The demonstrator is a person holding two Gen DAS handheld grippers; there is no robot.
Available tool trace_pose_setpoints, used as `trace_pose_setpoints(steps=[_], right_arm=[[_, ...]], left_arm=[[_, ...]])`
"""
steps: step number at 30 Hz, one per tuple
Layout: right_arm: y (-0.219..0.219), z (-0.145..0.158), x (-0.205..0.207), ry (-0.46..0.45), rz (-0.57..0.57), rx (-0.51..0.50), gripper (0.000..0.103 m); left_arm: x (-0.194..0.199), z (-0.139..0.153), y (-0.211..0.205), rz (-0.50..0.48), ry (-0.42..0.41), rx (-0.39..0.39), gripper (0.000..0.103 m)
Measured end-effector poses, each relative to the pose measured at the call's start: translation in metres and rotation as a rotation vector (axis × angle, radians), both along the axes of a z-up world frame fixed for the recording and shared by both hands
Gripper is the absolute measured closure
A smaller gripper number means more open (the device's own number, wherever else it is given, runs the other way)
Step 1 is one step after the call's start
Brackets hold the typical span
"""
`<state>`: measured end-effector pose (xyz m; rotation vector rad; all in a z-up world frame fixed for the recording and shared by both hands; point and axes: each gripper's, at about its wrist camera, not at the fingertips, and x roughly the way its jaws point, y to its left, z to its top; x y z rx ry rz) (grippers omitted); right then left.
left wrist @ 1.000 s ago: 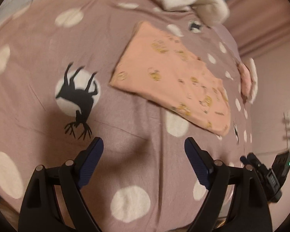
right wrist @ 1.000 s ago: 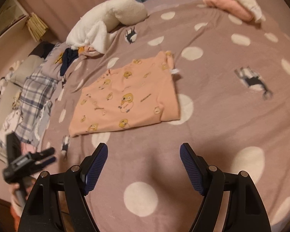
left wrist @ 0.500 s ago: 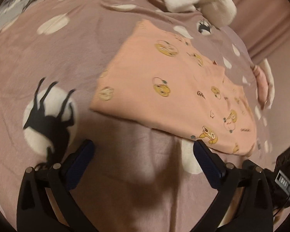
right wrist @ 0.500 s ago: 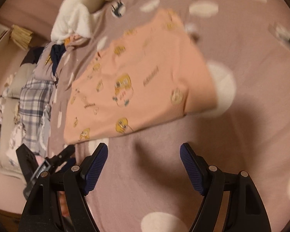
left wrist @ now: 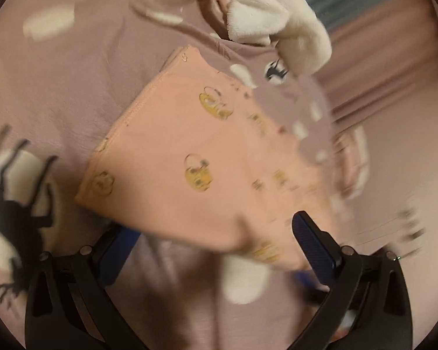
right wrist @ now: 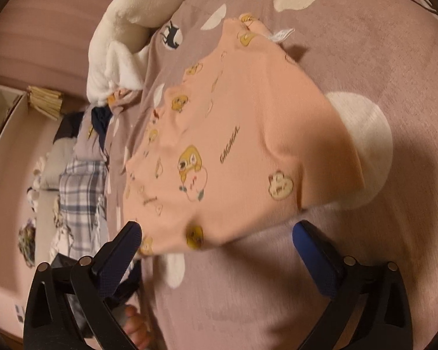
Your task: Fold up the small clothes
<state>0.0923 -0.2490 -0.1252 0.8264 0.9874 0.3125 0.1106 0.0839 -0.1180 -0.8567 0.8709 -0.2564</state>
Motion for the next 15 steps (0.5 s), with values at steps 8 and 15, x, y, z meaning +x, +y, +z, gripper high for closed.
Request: trace_pose_setpoints(steps=[8, 15], right_arm=[[0.013, 0.001, 0.018, -0.067, -0.079, -0.051, 0.0], [0.013, 0.001, 0.038, -0.093, -0.129, -0.058, 0.0]], left_arm=[[0.031, -0.007, 0.016, 0.05, 0.054, -0.152, 0.001], [0.041, -0.005, 0.01, 0.092, 0.033, -0.155, 0.002]])
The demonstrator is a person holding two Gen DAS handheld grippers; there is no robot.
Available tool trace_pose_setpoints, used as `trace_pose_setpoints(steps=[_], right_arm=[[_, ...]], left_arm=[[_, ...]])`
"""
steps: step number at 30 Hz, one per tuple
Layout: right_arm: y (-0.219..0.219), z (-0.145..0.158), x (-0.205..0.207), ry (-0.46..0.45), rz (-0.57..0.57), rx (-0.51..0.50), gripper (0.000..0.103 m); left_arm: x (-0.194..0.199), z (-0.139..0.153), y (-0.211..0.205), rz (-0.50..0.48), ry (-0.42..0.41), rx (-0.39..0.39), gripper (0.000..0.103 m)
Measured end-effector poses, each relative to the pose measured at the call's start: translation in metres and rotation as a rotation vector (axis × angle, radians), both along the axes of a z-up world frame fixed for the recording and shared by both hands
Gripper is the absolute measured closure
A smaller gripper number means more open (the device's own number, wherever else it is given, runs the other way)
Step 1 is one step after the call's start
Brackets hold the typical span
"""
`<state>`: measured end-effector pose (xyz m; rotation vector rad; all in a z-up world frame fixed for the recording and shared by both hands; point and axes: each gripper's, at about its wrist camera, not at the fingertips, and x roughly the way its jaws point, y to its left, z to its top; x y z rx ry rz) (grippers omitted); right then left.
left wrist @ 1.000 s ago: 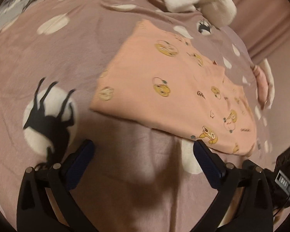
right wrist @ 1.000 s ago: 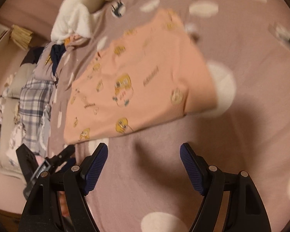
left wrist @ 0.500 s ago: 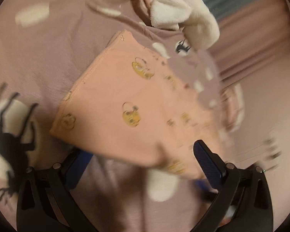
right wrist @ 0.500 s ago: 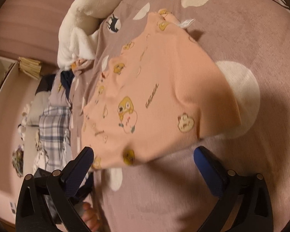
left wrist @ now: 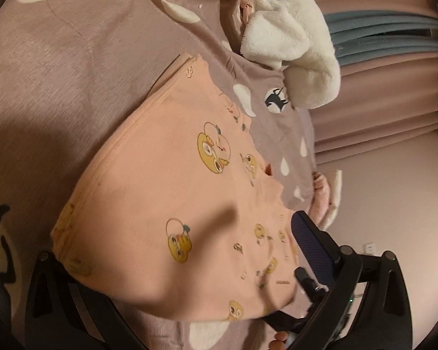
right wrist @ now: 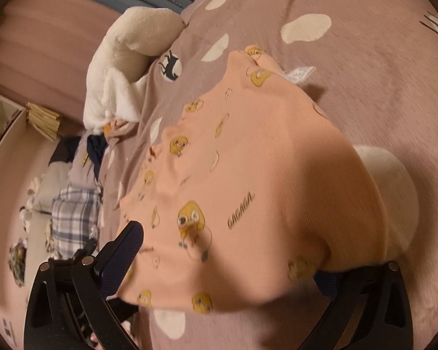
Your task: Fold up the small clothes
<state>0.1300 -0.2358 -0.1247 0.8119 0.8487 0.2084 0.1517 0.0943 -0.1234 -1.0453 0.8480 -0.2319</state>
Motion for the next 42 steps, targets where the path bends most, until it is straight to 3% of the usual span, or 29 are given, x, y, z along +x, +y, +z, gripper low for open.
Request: trace_pose_setpoints(steps=[2, 3, 6, 7, 8, 9, 10, 15, 21, 25, 27, 30, 32, 35, 38, 40, 42], right_arm=[[0.002, 0.001, 0.005, 0.002, -0.023, -0.011, 0.0], [0.004, 0.001, 0.007, 0.001, -0.032, -0.018, 0.0], [0.01, 0.001, 0.018, -0.018, -0.04, -0.065, 0.006], [0.014, 0.003, 0.02, -0.022, -0.053, -0.101, 0.01], [0.016, 0.003, 0.02, -0.022, -0.062, -0.136, 0.03], [0.018, 0.004, 0.02, -0.019, -0.071, -0.171, 0.073], [0.017, 0.002, 0.021, -0.007, -0.082, -0.211, 0.089], [-0.015, -0.019, 0.016, 0.023, -0.081, 0.052, 0.093], [-0.01, 0.002, -0.001, -0.053, -0.026, 0.053, 0.093], [-0.012, 0.007, -0.005, -0.054, -0.01, 0.134, 0.093], [-0.011, 0.008, -0.009, -0.049, 0.006, 0.126, 0.093], [-0.011, 0.003, -0.017, -0.03, 0.032, 0.145, 0.093], [-0.012, -0.003, -0.019, -0.013, 0.022, 0.161, 0.093], [-0.015, -0.017, -0.018, 0.06, 0.002, 0.188, 0.092], [-0.015, -0.024, -0.023, 0.057, 0.006, 0.227, 0.09], [-0.01, -0.021, -0.025, 0.048, 0.026, 0.179, 0.088], [-0.007, -0.019, -0.024, 0.047, 0.036, 0.166, 0.081]], left_arm=[[0.004, 0.002, -0.003, 0.023, 0.009, 0.038, 0.005], [0.005, 0.001, -0.004, 0.046, 0.005, 0.057, 0.014], [0.01, -0.012, -0.002, 0.096, 0.024, 0.152, 0.078], [0.011, -0.017, 0.0, 0.082, 0.008, 0.126, 0.084], [0.009, -0.022, 0.005, 0.074, -0.008, 0.081, 0.085], [0.008, -0.025, 0.01, 0.074, -0.005, 0.039, 0.087], [0.01, -0.028, 0.014, 0.072, 0.013, -0.003, 0.087], [0.005, -0.013, 0.007, 0.051, 0.027, 0.044, 0.091], [-0.006, -0.002, 0.015, 0.015, -0.008, -0.053, 0.096], [-0.025, 0.012, 0.017, 0.01, -0.027, -0.037, 0.098], [-0.033, 0.014, 0.017, -0.003, -0.029, -0.031, 0.101], [-0.039, 0.008, 0.013, -0.022, 0.004, 0.001, 0.101], [-0.038, -0.006, 0.01, -0.038, 0.05, -0.044, 0.101], [-0.028, -0.026, 0.007, -0.079, 0.132, -0.092, 0.089], [-0.02, -0.033, 0.008, -0.078, 0.12, -0.214, 0.068], [-0.016, -0.03, 0.011, -0.06, 0.091, -0.297, 0.031], [-0.005, -0.022, 0.008, -0.074, 0.078, -0.329, 0.013]])
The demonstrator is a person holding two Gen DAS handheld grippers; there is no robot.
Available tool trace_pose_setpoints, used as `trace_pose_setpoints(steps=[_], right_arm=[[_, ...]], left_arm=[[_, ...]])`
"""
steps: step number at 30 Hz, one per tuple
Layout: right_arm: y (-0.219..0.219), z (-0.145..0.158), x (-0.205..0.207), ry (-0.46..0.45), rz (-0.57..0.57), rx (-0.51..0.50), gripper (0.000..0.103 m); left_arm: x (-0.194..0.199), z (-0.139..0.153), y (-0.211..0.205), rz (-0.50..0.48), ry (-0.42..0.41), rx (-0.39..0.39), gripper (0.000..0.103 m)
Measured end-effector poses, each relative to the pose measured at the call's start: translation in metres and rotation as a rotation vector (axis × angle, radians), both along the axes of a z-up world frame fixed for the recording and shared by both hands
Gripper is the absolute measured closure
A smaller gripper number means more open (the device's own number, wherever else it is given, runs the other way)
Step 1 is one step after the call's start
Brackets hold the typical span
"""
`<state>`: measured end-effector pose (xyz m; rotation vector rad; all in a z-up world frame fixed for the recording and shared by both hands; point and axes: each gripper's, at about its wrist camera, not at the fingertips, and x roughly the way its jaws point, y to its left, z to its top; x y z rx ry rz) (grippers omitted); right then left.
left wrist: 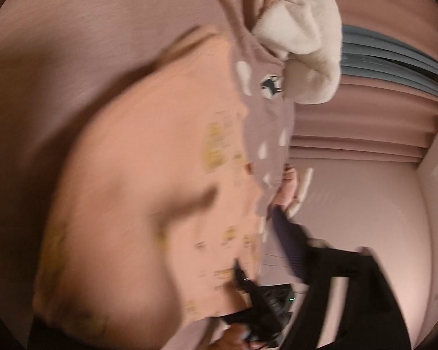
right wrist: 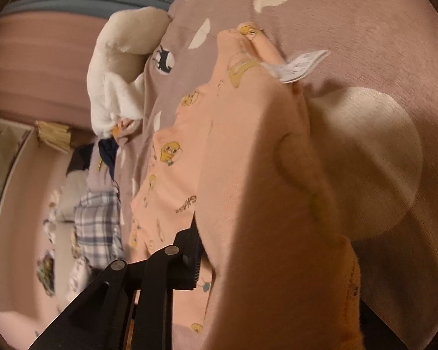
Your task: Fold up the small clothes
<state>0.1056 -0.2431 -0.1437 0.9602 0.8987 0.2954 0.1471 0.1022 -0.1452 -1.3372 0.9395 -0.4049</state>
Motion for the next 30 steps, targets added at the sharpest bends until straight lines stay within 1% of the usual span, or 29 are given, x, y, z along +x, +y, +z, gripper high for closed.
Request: trace_pose_setpoints(steps=[1, 4, 5, 8, 9, 10, 11, 12, 14, 18, 19, 21, 22, 23, 24, 28, 30], right_arm=[[0.002, 0.001, 0.001, -0.003, 0.011, -0.009, 0.079], [0.003, 0.001, 0.003, -0.011, 0.036, -0.023, 0.078], [0.003, 0.001, 0.004, -0.018, 0.047, -0.026, 0.078], [0.002, 0.0, 0.005, -0.035, 0.066, -0.025, 0.078], [0.002, -0.001, 0.005, -0.039, 0.068, -0.028, 0.078], [0.004, 0.0, 0.005, -0.044, 0.07, -0.038, 0.078], [0.006, 0.001, 0.006, -0.054, 0.075, -0.063, 0.083], [0.01, 0.001, 0.008, -0.057, 0.071, -0.125, 0.091], [0.011, 0.0, 0.009, -0.06, 0.07, -0.134, 0.094], [0.011, 0.003, 0.011, -0.052, 0.073, -0.137, 0.095], [0.01, 0.005, 0.01, -0.047, 0.076, -0.13, 0.095], [0.005, 0.008, 0.008, -0.059, 0.083, -0.102, 0.095], [0.0, 0.007, 0.004, -0.065, 0.087, -0.067, 0.095], [0.0, 0.007, 0.004, -0.065, 0.087, -0.067, 0.095], [-0.005, 0.008, -0.002, -0.074, 0.093, -0.035, 0.095], [-0.007, 0.017, -0.017, -0.094, 0.116, -0.048, 0.095], [-0.005, 0.021, -0.024, -0.093, 0.141, -0.051, 0.095]], left_arm=[[0.007, 0.004, -0.002, -0.017, 0.007, 0.009, 0.01], [0.028, 0.01, -0.004, -0.054, 0.035, 0.111, 0.01], [0.03, 0.01, -0.003, -0.038, 0.032, 0.122, 0.011], [0.034, 0.007, 0.003, 0.07, 0.016, 0.144, 0.018], [0.042, 0.007, 0.003, 0.084, 0.017, 0.161, 0.032], [0.045, 0.005, 0.003, 0.077, 0.022, 0.2, 0.061], [0.05, 0.002, 0.0, 0.062, 0.036, 0.264, 0.076], [0.052, -0.003, -0.001, 0.046, 0.036, 0.298, 0.083], [0.043, -0.007, 0.003, 0.053, -0.012, 0.28, 0.085], [0.027, 0.002, 0.004, 0.087, 0.011, 0.287, 0.086], [0.022, 0.005, 0.004, 0.087, 0.0, 0.292, 0.086], [0.01, 0.014, 0.0, 0.08, -0.028, 0.328, 0.086], [0.005, 0.018, -0.003, 0.071, -0.035, 0.356, 0.086], [0.0, 0.021, -0.006, 0.068, -0.037, 0.373, 0.086], [-0.007, 0.021, -0.007, 0.066, -0.036, 0.378, 0.087], [-0.039, 0.02, -0.003, 0.071, -0.031, 0.311, 0.087], [-0.062, 0.021, -0.002, 0.074, -0.04, 0.342, 0.087]])
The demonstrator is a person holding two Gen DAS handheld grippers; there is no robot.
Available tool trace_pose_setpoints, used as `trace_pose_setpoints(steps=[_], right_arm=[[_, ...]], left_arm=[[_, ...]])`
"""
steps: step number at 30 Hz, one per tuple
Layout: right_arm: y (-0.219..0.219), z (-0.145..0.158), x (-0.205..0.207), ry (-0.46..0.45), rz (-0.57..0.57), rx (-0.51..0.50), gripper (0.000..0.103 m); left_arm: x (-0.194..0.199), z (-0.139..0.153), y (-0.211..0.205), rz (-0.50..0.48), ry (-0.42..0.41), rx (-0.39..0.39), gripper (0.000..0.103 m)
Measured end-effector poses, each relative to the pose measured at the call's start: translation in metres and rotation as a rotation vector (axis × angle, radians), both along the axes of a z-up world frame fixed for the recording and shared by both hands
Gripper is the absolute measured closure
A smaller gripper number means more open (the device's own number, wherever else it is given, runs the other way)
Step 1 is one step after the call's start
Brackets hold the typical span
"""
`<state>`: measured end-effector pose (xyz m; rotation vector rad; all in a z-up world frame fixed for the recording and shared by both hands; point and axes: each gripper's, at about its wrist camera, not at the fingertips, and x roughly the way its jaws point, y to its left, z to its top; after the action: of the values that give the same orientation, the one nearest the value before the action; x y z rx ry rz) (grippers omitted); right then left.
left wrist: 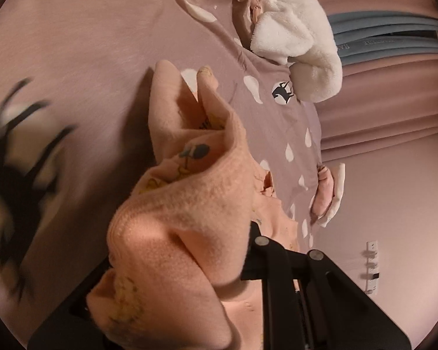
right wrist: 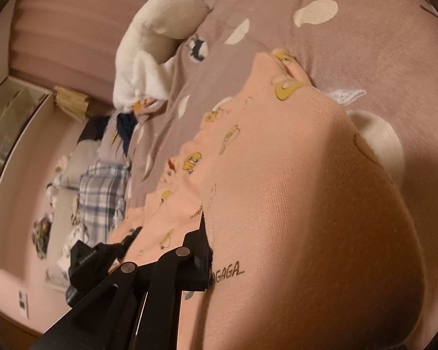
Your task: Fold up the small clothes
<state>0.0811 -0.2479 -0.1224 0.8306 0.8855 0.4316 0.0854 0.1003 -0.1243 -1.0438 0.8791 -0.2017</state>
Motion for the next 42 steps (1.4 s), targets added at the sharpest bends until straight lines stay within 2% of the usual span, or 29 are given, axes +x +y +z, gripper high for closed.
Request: trace_pose_setpoints(steps=[2, 4, 8, 12, 14, 16, 19, 23, 26, 28, 30, 34, 36, 39, 42], right_arm=[[0.003, 0.005, -0.015, -0.001, 0.032, -0.026, 0.095], [0.007, 0.007, -0.03, -0.005, 0.052, -0.038, 0.095], [0.015, 0.004, -0.049, 0.012, 0.057, -0.087, 0.095], [0.02, -0.004, -0.052, 0.069, 0.034, -0.159, 0.095], [0.018, -0.004, -0.053, 0.081, 0.018, -0.16, 0.095], [0.014, -0.001, -0.06, 0.097, 0.005, -0.153, 0.093], [0.011, 0.003, -0.074, 0.1, 0.002, -0.198, 0.093], [0.022, 0.015, -0.096, 0.061, 0.003, -0.382, 0.093], [0.03, 0.018, -0.106, 0.056, 0.009, -0.509, 0.093], [0.032, 0.018, -0.108, 0.057, 0.007, -0.546, 0.093], [0.032, 0.014, -0.109, 0.069, -0.002, -0.573, 0.093], [0.033, 0.011, -0.118, 0.075, -0.003, -0.598, 0.093], [0.037, 0.013, -0.125, 0.075, 0.003, -0.629, 0.093], [0.042, 0.015, -0.131, 0.093, 0.017, -0.667, 0.093], [0.048, 0.018, -0.137, 0.09, 0.046, -0.719, 0.093]], left_arm=[[-0.018, 0.001, -0.002, -0.006, 0.006, 0.049, 0.086], [-0.035, -0.003, -0.001, -0.001, 0.018, 0.066, 0.086], [-0.054, -0.011, 0.002, -0.001, 0.033, 0.041, 0.085], [-0.065, -0.019, 0.009, -0.013, 0.096, -0.009, 0.075], [-0.077, -0.019, 0.015, -0.019, 0.108, -0.06, 0.074], [-0.095, -0.015, 0.02, -0.03, 0.111, -0.049, 0.071], [-0.12, -0.009, 0.022, -0.044, 0.124, 0.017, 0.069], [-0.144, -0.004, 0.019, -0.083, 0.132, 0.097, 0.069], [-0.157, -0.009, 0.024, -0.079, 0.122, 0.106, 0.07], [-0.16, -0.014, 0.029, -0.05, 0.132, 0.095, 0.081], [-0.165, -0.016, 0.03, -0.037, 0.146, 0.139, 0.088], [-0.174, -0.007, 0.01, -0.064, 0.091, 0.325, 0.088], [-0.179, -0.008, 0.003, -0.062, 0.067, 0.392, 0.088], [-0.181, -0.011, 0.0, -0.051, 0.058, 0.425, 0.088], [-0.177, -0.012, 0.002, -0.05, 0.094, 0.429, 0.087]])
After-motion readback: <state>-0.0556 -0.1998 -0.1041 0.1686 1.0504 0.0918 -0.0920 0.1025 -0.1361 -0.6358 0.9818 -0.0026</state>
